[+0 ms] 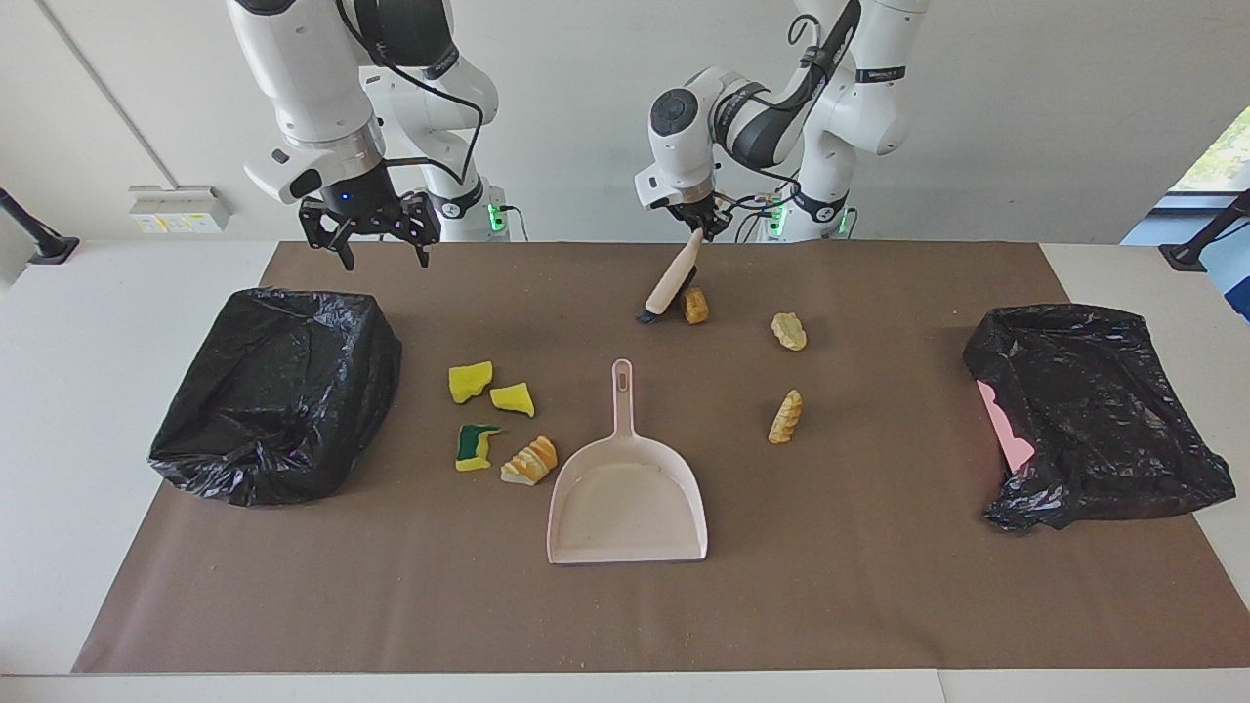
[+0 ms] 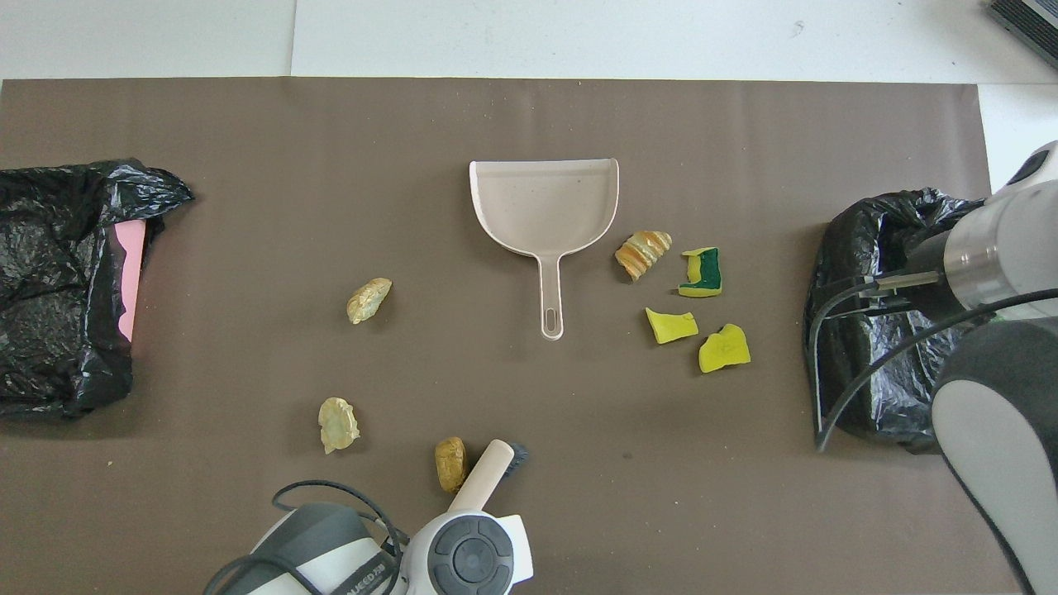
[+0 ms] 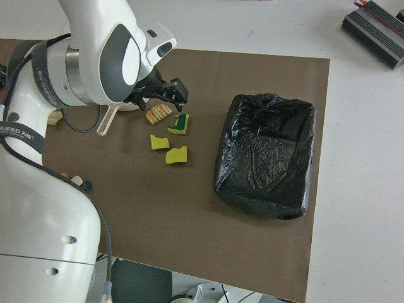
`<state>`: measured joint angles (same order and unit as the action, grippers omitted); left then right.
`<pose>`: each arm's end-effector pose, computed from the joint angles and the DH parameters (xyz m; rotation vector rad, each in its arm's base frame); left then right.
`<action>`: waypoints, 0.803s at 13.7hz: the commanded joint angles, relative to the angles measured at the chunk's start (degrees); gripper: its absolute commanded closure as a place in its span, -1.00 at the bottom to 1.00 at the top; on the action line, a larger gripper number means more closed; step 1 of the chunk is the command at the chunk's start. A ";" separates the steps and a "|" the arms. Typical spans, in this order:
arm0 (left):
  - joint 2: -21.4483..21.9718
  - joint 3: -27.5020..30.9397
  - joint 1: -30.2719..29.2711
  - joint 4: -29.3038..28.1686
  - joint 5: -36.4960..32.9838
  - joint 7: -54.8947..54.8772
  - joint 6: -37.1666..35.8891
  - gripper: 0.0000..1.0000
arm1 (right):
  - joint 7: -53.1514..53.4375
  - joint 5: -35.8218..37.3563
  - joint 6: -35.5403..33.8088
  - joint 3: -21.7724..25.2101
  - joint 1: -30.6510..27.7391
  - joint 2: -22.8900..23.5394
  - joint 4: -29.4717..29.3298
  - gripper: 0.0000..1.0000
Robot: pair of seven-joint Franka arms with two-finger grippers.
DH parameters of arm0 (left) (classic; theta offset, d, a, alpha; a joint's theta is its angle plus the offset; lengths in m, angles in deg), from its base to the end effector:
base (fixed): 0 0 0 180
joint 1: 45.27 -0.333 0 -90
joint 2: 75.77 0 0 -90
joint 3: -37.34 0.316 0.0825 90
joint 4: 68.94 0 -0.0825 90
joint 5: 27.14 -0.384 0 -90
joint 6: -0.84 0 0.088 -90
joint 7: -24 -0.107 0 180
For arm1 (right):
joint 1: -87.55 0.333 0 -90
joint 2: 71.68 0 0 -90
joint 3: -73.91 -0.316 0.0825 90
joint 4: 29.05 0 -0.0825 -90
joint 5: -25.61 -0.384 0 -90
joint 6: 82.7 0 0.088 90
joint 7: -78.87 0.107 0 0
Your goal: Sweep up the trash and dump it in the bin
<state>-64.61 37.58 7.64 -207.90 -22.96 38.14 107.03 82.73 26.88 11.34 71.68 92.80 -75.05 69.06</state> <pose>0.2479 -0.3345 0.3571 -2.7949 0.9246 0.5233 0.5356 0.0686 0.5957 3.1144 0.1009 -0.0153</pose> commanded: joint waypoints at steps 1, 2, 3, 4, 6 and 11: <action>0.27 -0.33 -5.87 -1.66 0.22 -2.97 -0.37 1.00 | 4.29 -0.57 1.75 0.03 1.86 4.15 -2.04 -1.00; -0.34 -0.33 -7.98 -1.66 0.22 -3.24 0.07 1.00 | 6.83 -0.40 3.41 0.03 3.96 6.69 -2.91 -1.00; -1.05 -0.33 -9.92 -1.40 0.22 -3.59 0.68 1.00 | 8.69 -0.39 4.82 0.03 6.07 10.28 -5.09 -1.00; -1.75 -0.33 -12.29 -1.05 0.13 -4.55 1.47 1.00 | 11.23 -0.31 5.79 0.03 7.66 14.15 -7.64 -1.00; -2.37 -0.33 -16.94 -0.43 -0.04 -6.57 1.74 1.00 | 16.42 -0.31 9.21 -0.06 10.30 21.36 -12.65 -1.00; 1.31 -0.15 -22.94 1.50 -0.04 -10.98 -0.63 1.00 | 22.77 -0.39 14.23 -0.32 16.81 29.64 -16.19 -1.00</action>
<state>-65.41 37.91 -14.65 -206.59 -22.95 27.15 107.67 104.13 26.88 25.46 71.48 108.58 -47.75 55.52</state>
